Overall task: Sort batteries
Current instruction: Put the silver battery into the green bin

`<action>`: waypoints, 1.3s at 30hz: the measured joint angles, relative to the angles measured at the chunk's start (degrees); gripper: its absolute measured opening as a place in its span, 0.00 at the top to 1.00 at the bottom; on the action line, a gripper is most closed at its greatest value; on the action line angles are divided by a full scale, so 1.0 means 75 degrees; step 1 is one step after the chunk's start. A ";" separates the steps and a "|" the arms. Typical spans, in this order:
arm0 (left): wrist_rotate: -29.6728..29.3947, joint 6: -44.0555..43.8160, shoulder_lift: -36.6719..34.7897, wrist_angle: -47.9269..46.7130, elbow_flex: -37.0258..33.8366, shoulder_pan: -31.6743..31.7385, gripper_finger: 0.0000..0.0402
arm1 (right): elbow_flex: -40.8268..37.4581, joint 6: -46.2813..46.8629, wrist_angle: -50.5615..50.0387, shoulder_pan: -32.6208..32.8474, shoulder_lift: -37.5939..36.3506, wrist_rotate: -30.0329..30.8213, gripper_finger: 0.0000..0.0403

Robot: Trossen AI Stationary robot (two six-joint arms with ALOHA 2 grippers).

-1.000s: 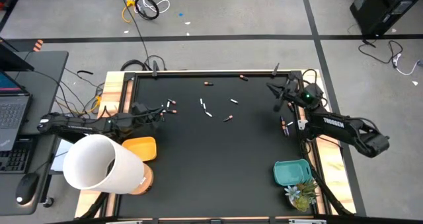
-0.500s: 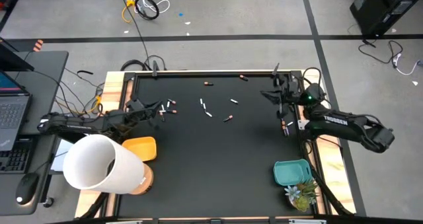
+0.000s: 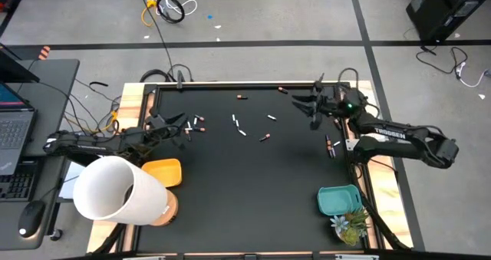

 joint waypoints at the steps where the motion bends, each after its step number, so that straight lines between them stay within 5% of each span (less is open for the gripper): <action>1: -0.0231 -0.0056 0.0000 -0.0002 0.0000 0.0000 0.70 | 0.0156 -0.0186 -0.0371 0.0070 0.0058 0.0260 0.71; 5: -0.1189 -0.0770 0.0000 -0.0218 0.0015 0.0005 0.70 | 0.0728 -0.0704 -0.1374 0.0364 0.0320 0.1190 0.71; 11: -0.0749 -0.0828 0.0003 -0.0676 0.0015 0.0003 0.70 | 0.1573 -0.1210 -0.2864 0.0869 0.0789 0.2053 0.75; 18: -0.0739 -0.0807 0.0003 -0.0649 0.0015 0.0003 0.70 | 0.2837 -0.2817 -0.6193 0.1755 0.1510 0.4274 0.77; 24: -0.0860 -0.0726 0.0003 -0.0560 0.0015 0.0289 0.70 | 0.3317 -0.3209 -0.6607 0.1790 0.2737 0.4020 0.77; 39: -0.0643 -0.0779 0.0001 -0.0600 0.0015 0.0752 0.70 | 0.3325 -0.3322 -0.4901 0.1299 0.5485 0.3278 0.77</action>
